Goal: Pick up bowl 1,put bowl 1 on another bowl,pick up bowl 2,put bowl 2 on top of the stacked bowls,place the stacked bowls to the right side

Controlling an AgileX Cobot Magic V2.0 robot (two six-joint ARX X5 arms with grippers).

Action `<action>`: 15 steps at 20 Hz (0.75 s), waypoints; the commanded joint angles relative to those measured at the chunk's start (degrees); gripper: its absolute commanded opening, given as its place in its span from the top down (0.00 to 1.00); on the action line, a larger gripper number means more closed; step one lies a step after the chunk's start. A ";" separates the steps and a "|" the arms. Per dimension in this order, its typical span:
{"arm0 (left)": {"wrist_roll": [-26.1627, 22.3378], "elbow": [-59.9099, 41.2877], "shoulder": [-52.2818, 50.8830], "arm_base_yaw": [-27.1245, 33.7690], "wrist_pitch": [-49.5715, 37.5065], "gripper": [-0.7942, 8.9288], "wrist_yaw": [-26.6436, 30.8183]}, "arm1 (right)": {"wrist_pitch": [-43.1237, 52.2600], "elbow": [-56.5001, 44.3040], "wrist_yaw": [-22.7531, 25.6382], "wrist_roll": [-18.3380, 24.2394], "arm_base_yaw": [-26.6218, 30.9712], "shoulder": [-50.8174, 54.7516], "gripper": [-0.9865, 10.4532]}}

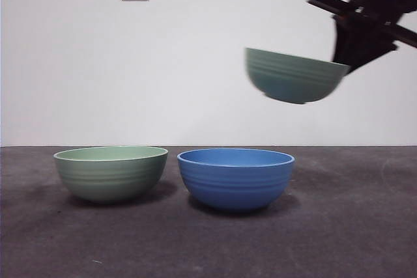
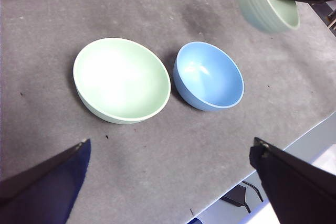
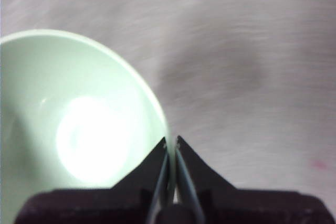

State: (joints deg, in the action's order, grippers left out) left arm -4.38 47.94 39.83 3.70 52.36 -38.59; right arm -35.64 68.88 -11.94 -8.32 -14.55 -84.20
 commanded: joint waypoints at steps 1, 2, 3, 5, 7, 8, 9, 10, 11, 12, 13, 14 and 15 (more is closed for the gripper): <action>0.07 0.11 -0.20 0.02 -0.15 0.34 -0.20 | -0.22 -0.13 0.39 0.20 -4.13 -1.01 0.92; 0.07 0.11 -0.20 0.02 -0.07 0.34 -0.20 | -0.04 -0.13 1.03 0.20 -6.36 -1.66 0.92; 0.07 0.11 -0.20 0.02 0.02 0.34 -0.20 | 0.09 -0.13 2.27 0.22 -8.13 -2.43 0.92; 0.07 0.11 -0.20 0.02 0.02 0.34 -0.22 | 0.07 -0.13 4.55 0.22 -10.97 -4.52 0.92; 0.07 0.11 -0.20 0.02 0.02 0.34 -0.24 | 0.04 -0.13 4.72 0.22 -12.81 -7.30 0.92; 0.07 0.11 -0.20 0.02 0.04 0.34 -0.22 | 0.09 -0.13 5.14 0.24 -13.44 -8.83 0.92; 0.07 0.11 -0.20 0.02 0.04 0.34 -0.22 | 0.20 -0.13 5.77 0.26 -13.84 -9.99 0.92; 0.07 0.11 -0.20 0.02 0.07 0.34 -0.22 | 0.26 -0.13 7.17 0.42 -14.32 -11.19 0.92; 0.07 0.11 -0.20 0.02 0.07 0.34 -0.22 | 0.26 -0.13 8.04 0.57 -14.51 -11.91 0.92; 0.07 0.11 -0.20 0.02 0.02 0.34 -0.20 | 0.35 -0.13 8.00 0.72 -14.51 -12.70 0.92; 0.07 0.11 -0.20 0.02 0.02 0.34 -0.20 | 0.39 -0.13 7.93 0.72 -14.51 -13.09 0.92; 0.07 0.11 -0.20 0.02 0.00 0.34 -0.17 | 0.44 -0.13 7.85 0.72 -14.51 -13.46 0.92; 0.07 0.11 -0.20 0.02 0.00 0.34 -0.15 | 0.46 -0.13 7.82 0.87 -14.51 -13.70 0.92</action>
State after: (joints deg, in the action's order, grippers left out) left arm -4.38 47.94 39.83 3.70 52.40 -38.57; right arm -35.59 68.88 -4.23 -7.88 -28.91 -97.36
